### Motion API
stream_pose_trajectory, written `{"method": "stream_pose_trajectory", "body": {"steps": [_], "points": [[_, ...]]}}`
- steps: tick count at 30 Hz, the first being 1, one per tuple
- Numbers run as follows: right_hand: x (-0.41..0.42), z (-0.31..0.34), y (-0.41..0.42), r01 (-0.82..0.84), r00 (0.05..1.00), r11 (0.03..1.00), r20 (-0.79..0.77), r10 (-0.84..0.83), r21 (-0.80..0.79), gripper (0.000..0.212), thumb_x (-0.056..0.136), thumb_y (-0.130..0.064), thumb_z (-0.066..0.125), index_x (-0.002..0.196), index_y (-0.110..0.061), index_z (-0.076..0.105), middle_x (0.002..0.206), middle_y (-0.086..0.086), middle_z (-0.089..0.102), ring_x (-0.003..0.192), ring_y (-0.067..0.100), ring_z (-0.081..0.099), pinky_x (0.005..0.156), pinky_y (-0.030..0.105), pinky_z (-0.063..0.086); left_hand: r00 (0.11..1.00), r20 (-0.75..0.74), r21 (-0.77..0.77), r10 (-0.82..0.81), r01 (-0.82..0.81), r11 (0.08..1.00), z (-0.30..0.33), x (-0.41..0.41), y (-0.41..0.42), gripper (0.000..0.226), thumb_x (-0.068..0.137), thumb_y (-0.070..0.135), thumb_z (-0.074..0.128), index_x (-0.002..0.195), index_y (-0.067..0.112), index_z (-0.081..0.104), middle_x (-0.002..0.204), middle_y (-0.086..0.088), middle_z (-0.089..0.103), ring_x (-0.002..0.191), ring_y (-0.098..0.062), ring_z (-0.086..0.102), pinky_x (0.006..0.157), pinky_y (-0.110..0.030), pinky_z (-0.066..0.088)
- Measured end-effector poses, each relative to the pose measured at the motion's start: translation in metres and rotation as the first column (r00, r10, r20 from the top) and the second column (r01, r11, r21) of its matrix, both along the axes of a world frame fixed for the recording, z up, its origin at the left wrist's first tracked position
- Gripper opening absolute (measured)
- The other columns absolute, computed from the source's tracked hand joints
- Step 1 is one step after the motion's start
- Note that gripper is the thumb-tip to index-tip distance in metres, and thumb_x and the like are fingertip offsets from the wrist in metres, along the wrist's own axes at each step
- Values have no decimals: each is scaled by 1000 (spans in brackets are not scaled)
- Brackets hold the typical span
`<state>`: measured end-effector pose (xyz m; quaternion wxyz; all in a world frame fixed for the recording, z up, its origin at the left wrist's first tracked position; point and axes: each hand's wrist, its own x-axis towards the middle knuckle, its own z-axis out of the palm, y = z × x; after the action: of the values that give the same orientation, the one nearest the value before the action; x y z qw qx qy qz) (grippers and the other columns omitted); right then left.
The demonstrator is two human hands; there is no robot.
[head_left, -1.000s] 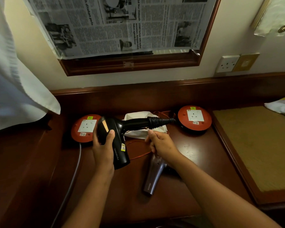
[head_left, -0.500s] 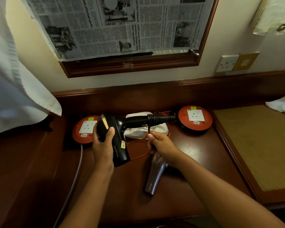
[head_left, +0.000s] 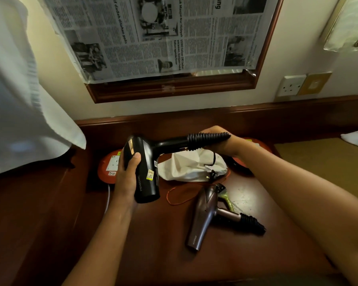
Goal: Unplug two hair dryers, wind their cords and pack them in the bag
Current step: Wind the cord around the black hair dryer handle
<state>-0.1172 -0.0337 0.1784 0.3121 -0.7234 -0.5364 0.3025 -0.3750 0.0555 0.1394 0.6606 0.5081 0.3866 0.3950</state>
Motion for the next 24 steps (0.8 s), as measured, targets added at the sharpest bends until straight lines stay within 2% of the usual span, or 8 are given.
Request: {"method": "stream_pose_trajectory", "body": {"steps": [3, 6, 8, 12, 14, 17, 19, 24], "points": [[5, 14, 11, 3, 995, 1000, 104, -6, 30, 9, 79, 8, 68, 85, 1, 68, 75, 4, 64, 71, 18, 63, 69, 28, 54, 1000, 8, 36, -25, 25, 999, 5, -3, 7, 62, 76, 42, 64, 135, 33, 47, 120, -7, 62, 94, -19, 67, 65, -28, 55], [13, 25, 19, 14, 958, 1000, 287, -13, -1, 9, 80, -4, 71, 89, -4, 71, 84, 7, 68, 77, 18, 61, 72, 29, 51, 998, 0, 44, -69, 69, 997, 9, -5, 13, 64, 69, 50, 68, 130, 41, 49, 127, -15, 57, 108, -39, 60, 79, -49, 54], [15, 34, 23, -27, 922, 1000, 387, 25, 1, 13, 85, -13, 68, 94, -5, 71, 91, 9, 69, 82, 17, 61, 75, 25, 47, 997, 2, 47, -76, 76, 996, 12, -5, 14, 62, 66, 50, 68, 126, 46, 51, 127, -13, 58, 110, -39, 59, 84, -53, 52], [14, 48, 23, -100, 876, 995, 473, 93, -11, 18, 87, -19, 65, 100, -8, 72, 99, 7, 71, 91, 16, 63, 86, 28, 49, 992, 14, 63, -121, 120, 991, 10, -5, 16, 68, 69, 47, 69, 132, 40, 46, 128, -21, 55, 105, -44, 59, 79, -52, 52], [13, 55, 21, -120, 869, 993, 483, 107, -3, 18, 87, -20, 66, 99, -10, 73, 98, 4, 70, 87, 12, 60, 83, 24, 46, 990, 5, 83, -140, 139, 987, 10, -6, 16, 66, 69, 47, 70, 131, 40, 47, 127, -19, 56, 103, -40, 60, 76, -48, 53], [7, 63, 13, -127, 868, 992, 484, 112, -1, 15, 85, -24, 69, 94, -14, 74, 91, -3, 68, 83, 8, 59, 71, 14, 43, 990, -31, 130, -141, 143, 981, 12, -4, 11, 62, 63, 48, 71, 122, 48, 51, 118, -2, 62, 99, -22, 66, 69, -30, 55], [4, 62, 10, -129, 839, 991, 532, 119, -17, 14, 84, -25, 70, 92, -15, 75, 89, -4, 68, 81, 6, 57, 67, 11, 39, 988, -48, 157, -144, 150, 976, 11, -2, 8, 63, 62, 47, 71, 121, 51, 49, 116, 1, 62, 97, -17, 67, 68, -24, 55], [-11, 60, 1, -99, 739, 988, 656, 150, -115, 15, 86, -30, 66, 92, -20, 74, 86, -7, 60, 89, 17, 59, 75, 35, 51, 978, -153, 258, -139, 175, 950, 7, 2, 5, 80, 69, 48, 70, 140, 40, 34, 125, -1, 56, 108, -19, 63, 77, -29, 57]]}}
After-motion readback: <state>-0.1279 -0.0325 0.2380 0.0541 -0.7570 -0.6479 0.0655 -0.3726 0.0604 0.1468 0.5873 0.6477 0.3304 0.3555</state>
